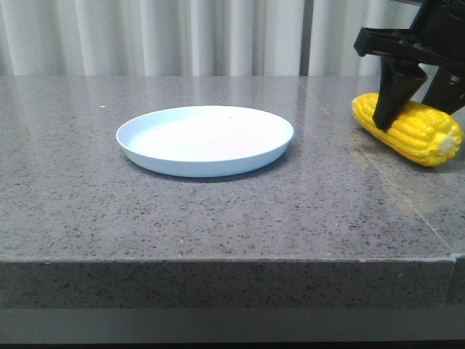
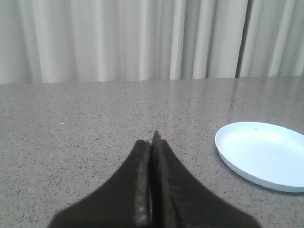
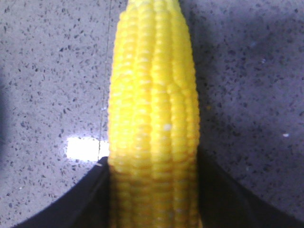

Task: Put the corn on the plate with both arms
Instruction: 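Lower the right gripper over the yellow corn cob and close, then lift the corn with the right gripper and carry it over the plate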

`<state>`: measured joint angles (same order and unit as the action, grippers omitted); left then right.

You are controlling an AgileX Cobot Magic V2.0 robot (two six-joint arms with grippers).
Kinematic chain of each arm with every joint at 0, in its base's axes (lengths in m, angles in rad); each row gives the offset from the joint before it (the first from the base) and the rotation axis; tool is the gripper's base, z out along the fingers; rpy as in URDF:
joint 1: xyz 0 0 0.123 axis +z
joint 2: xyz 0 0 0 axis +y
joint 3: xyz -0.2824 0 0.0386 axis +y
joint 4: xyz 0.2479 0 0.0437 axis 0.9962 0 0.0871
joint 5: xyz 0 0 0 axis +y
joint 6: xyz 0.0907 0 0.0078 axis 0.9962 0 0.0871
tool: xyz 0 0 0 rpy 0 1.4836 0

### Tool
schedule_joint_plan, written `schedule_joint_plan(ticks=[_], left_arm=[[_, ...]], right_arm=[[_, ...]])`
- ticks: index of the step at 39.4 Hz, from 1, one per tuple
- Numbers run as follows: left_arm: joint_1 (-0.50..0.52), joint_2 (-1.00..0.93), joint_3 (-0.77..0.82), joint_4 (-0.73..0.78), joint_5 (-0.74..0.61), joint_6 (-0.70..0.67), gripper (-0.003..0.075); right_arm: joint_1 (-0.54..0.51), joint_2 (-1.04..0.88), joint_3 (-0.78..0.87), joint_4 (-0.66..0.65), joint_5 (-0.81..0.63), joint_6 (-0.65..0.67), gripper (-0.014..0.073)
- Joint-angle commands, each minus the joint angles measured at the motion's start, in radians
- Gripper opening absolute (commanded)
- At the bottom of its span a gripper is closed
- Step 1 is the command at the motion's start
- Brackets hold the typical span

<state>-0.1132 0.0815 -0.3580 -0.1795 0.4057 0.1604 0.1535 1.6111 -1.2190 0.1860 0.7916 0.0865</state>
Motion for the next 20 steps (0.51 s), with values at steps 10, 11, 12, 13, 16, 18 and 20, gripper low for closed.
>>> schedule_joint_plan(ticks=[10,11,12,13,16,18,20], left_arm=[[-0.006,0.011,-0.025,-0.004,-0.082,-0.002,-0.0020],[-0.006,0.011,-0.025,-0.004,-0.082,-0.002,-0.0020],[-0.006,0.011,-0.025,-0.004,-0.082,-0.002,-0.0020],[-0.006,0.011,-0.025,-0.004,-0.082,-0.002,-0.0020],[-0.006,0.011,-0.025,-0.004,-0.082,-0.002,-0.0020],[-0.006,0.011,-0.025,-0.004,-0.082,-0.002,-0.0020],[-0.006,0.011,-0.025,-0.004,-0.082,-0.002,-0.0020]], right_arm=[[0.011,-0.040,-0.135,0.019,0.096,-0.009,0.0129],[0.017,-0.040,-0.152,0.014,0.108,-0.008,0.0129],[0.023,-0.040,-0.169,0.002,0.124,0.001,0.0129],[0.041,-0.040,-0.194,-0.012,0.137,0.022,0.0129],[0.096,-0.038,-0.260,-0.105,0.179,0.113,0.0129],[0.147,-0.037,-0.296,-0.186,0.198,0.190,0.0129],[0.211,-0.031,-0.325,-0.274,0.206,0.277,0.0129]])
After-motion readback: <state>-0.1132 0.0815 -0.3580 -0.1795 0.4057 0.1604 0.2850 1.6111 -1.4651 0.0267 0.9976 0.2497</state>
